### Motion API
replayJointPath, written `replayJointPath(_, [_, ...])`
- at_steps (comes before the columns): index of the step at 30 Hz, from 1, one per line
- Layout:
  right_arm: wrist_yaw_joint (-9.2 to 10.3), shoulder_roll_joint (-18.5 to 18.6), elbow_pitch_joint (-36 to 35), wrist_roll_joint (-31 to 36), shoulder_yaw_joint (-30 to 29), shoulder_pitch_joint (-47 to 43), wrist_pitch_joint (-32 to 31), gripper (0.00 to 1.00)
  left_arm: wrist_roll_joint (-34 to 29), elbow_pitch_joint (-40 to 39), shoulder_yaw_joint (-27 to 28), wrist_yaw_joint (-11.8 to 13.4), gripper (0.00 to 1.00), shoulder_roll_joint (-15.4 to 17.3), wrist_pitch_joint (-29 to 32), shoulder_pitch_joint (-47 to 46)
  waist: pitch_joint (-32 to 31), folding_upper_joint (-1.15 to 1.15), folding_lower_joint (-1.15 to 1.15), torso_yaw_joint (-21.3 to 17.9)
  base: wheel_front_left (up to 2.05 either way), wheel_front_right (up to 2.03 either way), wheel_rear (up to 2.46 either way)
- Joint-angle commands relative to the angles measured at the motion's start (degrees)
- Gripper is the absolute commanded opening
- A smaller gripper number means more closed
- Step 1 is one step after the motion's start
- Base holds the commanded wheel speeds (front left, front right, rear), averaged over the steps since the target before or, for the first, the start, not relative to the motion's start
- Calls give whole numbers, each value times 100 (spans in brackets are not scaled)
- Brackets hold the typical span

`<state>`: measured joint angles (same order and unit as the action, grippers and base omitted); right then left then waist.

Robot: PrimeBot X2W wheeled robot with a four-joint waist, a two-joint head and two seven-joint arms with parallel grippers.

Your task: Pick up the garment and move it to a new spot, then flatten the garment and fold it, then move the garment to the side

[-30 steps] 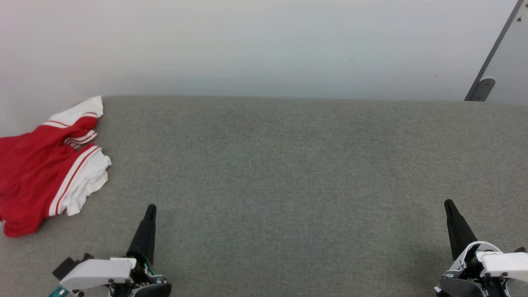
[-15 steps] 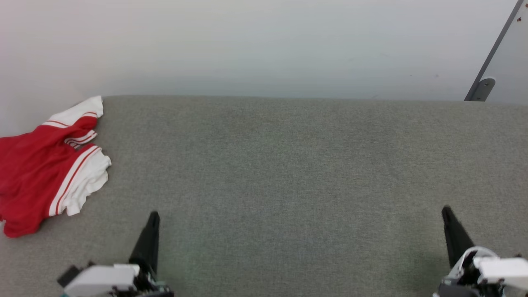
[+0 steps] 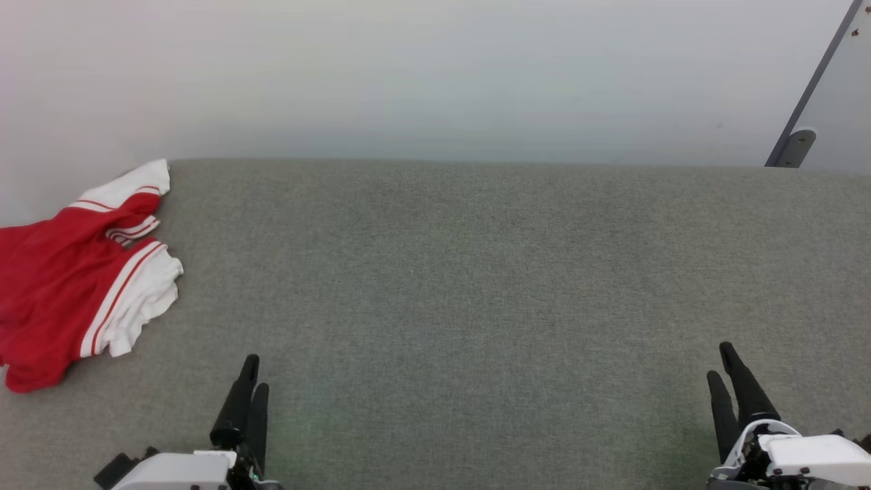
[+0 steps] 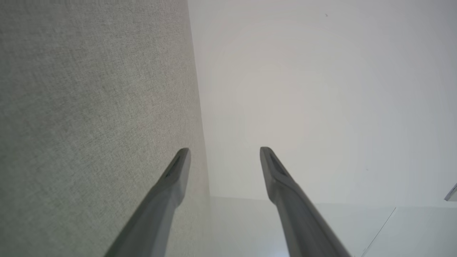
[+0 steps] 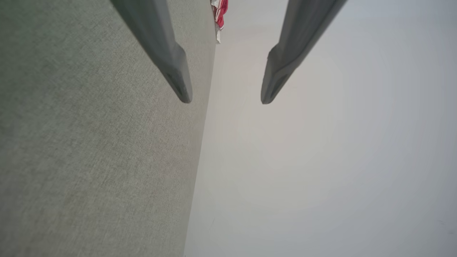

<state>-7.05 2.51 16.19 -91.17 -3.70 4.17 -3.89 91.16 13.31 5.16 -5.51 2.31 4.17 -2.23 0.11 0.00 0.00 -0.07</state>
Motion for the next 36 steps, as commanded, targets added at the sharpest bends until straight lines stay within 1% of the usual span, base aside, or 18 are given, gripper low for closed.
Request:
replayJointPath(1, [-20, 56, -115, 105, 98, 220, 83, 100, -131, -201, -43, 67, 100, 76, -69, -53, -4, 0, 0, -2, 0, 0, 0])
replayJointPath(7, [-23, 112, -108, 332, 250, 271, 225, 100, -367, -335, -133, 168, 100, 165, -197, 1, -16, 0, 0, -4, 0, 0, 0])
replayJointPath(15, [-28, 237, -5, 1032, 497, 397, 466, 100, -1004, -486, -326, 371, 100, 416, -444, 91, -47, 0, 0, -14, 0, 0, 0])
replayJointPath(21, [-30, 263, 71, 1500, 537, 459, 581, 100, -1442, -516, -451, 496, 100, 565, -576, 135, -70, 0, 0, -15, 0, 0, 0])
replayJointPath(32, [-36, 308, 245, 2957, 571, 578, 809, 100, -2560, -468, -705, 754, 100, 903, -831, 171, -112, 0, 0, -12, 0, 0, 0])
replayJointPath(36, [-37, 295, 302, 3499, 561, 619, 888, 100, -2964, -456, -742, 825, 100, 972, -906, 167, -124, 0, 0, -9, 0, 0, 0])
